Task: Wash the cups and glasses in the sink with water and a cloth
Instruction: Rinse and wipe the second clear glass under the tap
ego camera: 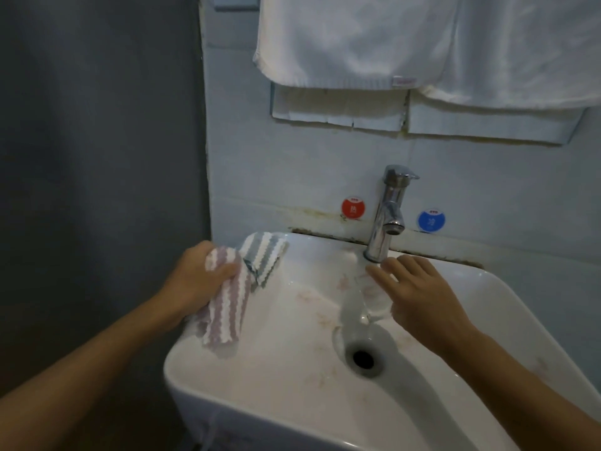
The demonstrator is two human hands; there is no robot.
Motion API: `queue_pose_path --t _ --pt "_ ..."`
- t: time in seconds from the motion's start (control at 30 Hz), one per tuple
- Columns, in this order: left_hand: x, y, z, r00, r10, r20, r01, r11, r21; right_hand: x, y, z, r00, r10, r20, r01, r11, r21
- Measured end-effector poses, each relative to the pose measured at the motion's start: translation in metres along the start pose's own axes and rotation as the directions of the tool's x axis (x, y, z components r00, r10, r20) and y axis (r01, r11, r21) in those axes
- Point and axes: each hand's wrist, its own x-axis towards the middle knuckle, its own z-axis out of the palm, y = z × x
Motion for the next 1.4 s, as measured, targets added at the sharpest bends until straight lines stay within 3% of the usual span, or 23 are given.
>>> queue_pose_path --t 0.1,0.17,0.23,0.33,0.47,0.57,0.73,0.8,1.07,1.27,1.33,1.4 --pt "-0.005 0.014 0.002 0.954 0.297 -0.049 -0.293 0.953 0.071 0.000 -0.005 0.000 0.998 0.060 0.017 -0.061 0.994 0.086" --pt "-0.009 0.028 0.007 0.925 0.378 -0.036 -0.375 0.925 0.068 -0.001 -0.011 -0.001 0.992 0.124 0.033 -0.128 0.966 0.226" --pt "-0.010 0.042 0.018 0.921 0.388 -0.027 -0.387 0.921 0.036 -0.001 -0.015 -0.003 0.970 0.220 0.103 -0.243 0.858 0.452" --pt "-0.006 0.059 0.046 0.968 0.249 0.019 -0.248 0.968 -0.024 -0.001 -0.018 -0.006 0.909 0.309 0.278 -0.414 0.598 0.687" --pt "-0.007 0.076 0.093 0.980 -0.077 0.181 0.122 0.960 -0.252 0.000 -0.023 -0.005 0.863 0.318 0.392 -0.492 0.354 0.796" --pt "-0.012 0.082 0.125 0.884 -0.262 0.388 0.428 0.786 -0.445 0.002 -0.030 -0.005 0.843 0.356 0.403 -0.507 0.275 0.817" --pt "-0.028 0.085 0.141 0.651 -0.182 0.737 0.720 0.455 -0.524 0.003 -0.035 -0.001 0.813 0.443 0.378 -0.508 0.223 0.832" --pt "-0.030 0.083 0.142 0.621 -0.120 0.775 0.745 0.397 -0.536 0.004 -0.036 -0.001 0.809 0.441 0.390 -0.526 0.244 0.815" --pt "-0.040 0.081 0.144 0.591 -0.013 0.807 0.743 0.398 -0.538 0.007 -0.035 -0.005 0.727 0.479 0.492 -0.658 0.283 0.698" --pt "-0.037 0.074 0.145 0.582 -0.024 0.813 0.752 0.395 -0.527 0.004 -0.023 -0.019 0.694 0.165 0.700 -0.716 0.056 0.696" --pt "-0.036 0.073 0.143 0.579 -0.031 0.815 0.761 0.380 -0.526 0.003 -0.020 -0.016 0.707 0.174 0.686 -0.705 0.095 0.703" --pt "-0.035 0.073 0.143 0.588 -0.030 0.808 0.757 0.373 -0.537 0.004 -0.021 -0.012 0.720 0.273 0.638 -0.687 0.149 0.711"
